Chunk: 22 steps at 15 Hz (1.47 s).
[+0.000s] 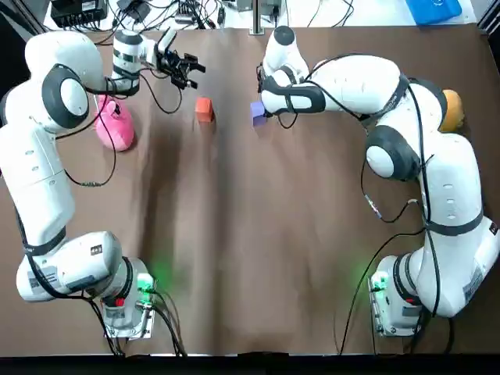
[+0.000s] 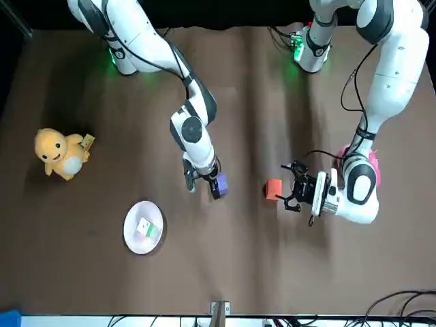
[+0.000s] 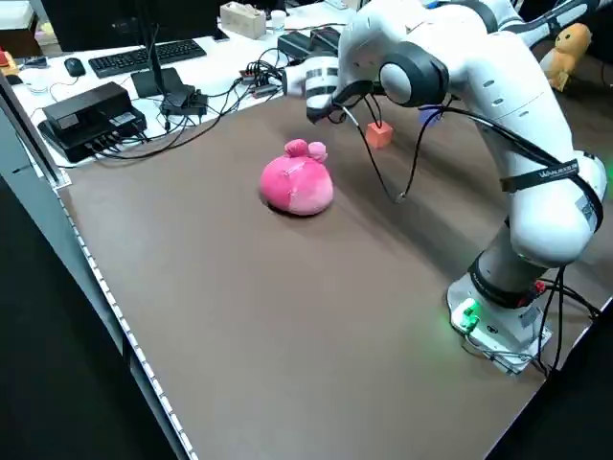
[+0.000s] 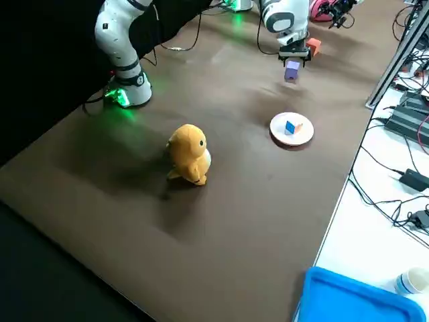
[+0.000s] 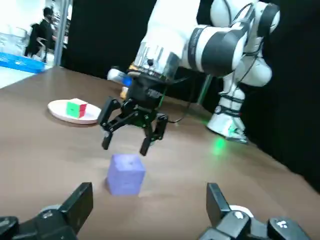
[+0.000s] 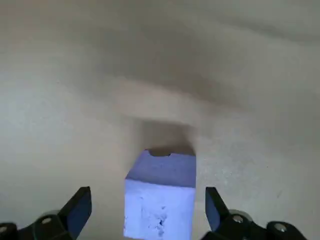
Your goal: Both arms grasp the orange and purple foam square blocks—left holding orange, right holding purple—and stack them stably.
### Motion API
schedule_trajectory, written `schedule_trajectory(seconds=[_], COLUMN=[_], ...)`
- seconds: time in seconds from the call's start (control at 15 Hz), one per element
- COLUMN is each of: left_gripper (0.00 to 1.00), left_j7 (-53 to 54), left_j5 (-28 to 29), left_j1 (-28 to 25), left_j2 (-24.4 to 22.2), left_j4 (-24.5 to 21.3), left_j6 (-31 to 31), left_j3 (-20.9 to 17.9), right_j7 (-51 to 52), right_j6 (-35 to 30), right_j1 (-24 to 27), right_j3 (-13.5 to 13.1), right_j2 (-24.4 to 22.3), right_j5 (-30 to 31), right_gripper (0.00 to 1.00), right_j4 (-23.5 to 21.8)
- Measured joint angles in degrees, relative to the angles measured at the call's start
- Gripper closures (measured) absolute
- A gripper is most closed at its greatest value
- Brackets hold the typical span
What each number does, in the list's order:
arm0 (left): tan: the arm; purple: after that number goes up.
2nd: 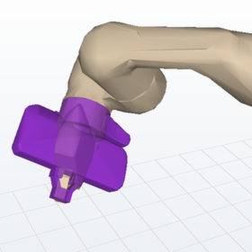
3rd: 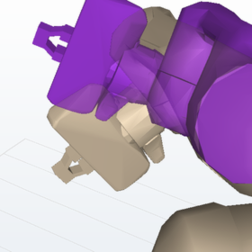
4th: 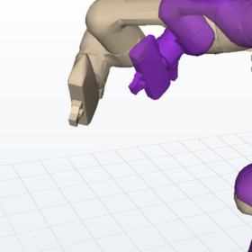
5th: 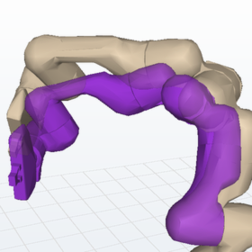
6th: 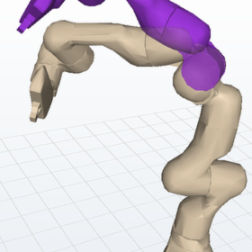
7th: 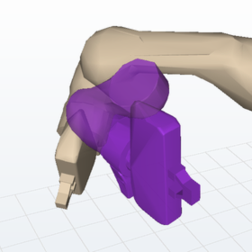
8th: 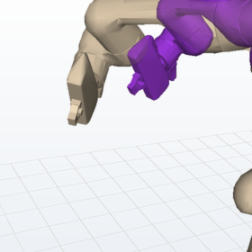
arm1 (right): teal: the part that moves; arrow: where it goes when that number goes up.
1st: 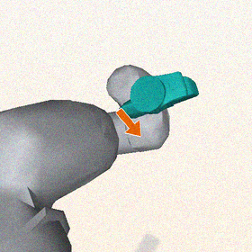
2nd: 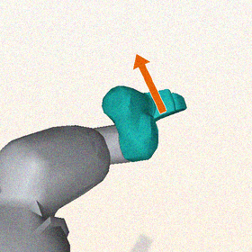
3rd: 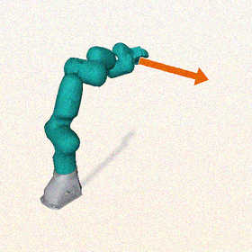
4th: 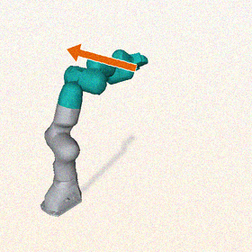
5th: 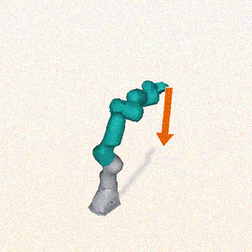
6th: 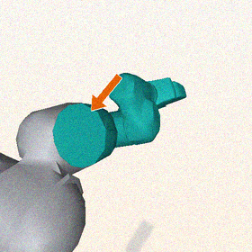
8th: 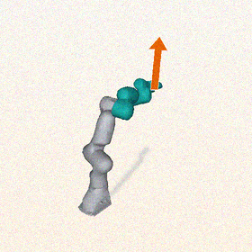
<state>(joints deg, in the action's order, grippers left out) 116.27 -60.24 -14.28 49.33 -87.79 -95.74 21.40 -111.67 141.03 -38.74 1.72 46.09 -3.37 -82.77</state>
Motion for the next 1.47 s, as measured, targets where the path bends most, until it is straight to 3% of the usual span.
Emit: schedule_trajectory(seconds=[0.33, 0.6, 0.93, 1.07, 1.2, 1.47], left_gripper=[0.00, 0.00, 0.00, 0.00, 0.00, 0.00], left_j7=[9.30, 18.00, 21.48, 22.88, 23.64, 23.69], left_j5=[-5.17, -6.00, -6.04, -6.12, -6.23, -6.24], left_j1=[-0.51, -0.95, -1.63, -1.91, -2.02, -1.97], left_j2=[0.29, 0.29, 0.61, 1.27, 2.04, 3.84], left_j4=[-7.47, -10.04, -11.61, -11.53, -10.97, -9.77], left_j6=[-8.97, -10.11, -10.35, -10.44, -10.51, -10.54], left_j3=[-0.02, -0.07, -0.20, -0.21, -0.21, -0.14], right_j7=[-1.50, -1.51, -1.51, -1.51, -1.52, -1.57], right_j6=[-0.82, -1.38, -1.97, -2.37, -3.00, -8.46], right_j1=[-0.41, -0.45, -0.57, -0.62, -0.64, -0.59], right_j3=[0.09, 0.17, 0.26, 0.31, 0.34, 0.24], right_j2=[2.58, 2.78, 3.25, 3.35, 3.34, 3.38], right_j5=[-0.25, -1.44, -2.37, -2.39, -2.39, -3.15], right_gripper=[0.00, 0.00, 0.02, 0.15, 0.37, 0.44], right_j4=[2.47, 2.68, 2.69, 2.75, 2.96, 5.29])
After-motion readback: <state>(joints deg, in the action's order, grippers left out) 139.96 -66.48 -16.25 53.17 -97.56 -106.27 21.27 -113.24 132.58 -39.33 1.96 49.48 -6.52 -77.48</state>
